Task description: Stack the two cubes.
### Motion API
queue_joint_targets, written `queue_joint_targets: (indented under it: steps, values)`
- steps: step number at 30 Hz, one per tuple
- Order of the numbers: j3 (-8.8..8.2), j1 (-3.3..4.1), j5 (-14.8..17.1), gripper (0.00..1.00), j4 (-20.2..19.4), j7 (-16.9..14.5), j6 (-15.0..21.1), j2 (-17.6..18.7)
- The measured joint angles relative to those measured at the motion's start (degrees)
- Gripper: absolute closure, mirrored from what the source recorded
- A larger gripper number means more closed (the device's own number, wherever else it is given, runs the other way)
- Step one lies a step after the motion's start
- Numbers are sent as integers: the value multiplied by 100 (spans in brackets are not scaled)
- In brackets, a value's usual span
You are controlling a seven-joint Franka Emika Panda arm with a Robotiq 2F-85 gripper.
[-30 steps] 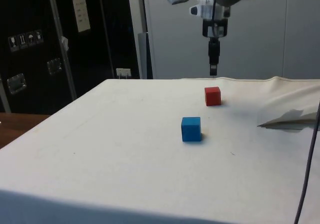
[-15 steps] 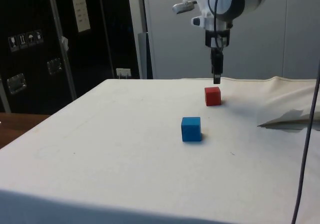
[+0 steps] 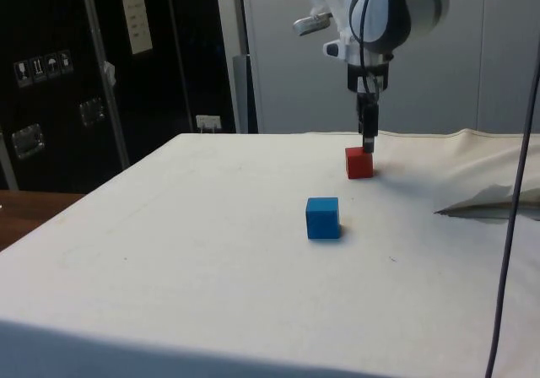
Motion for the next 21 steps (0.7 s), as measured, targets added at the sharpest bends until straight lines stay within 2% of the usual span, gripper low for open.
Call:
queue_joint_targets:
  steps: [10,21]
  values:
    - [97,0,195,0,-11,-6,-11,103]
    - [132,0,355,0,23,-63,92,286]
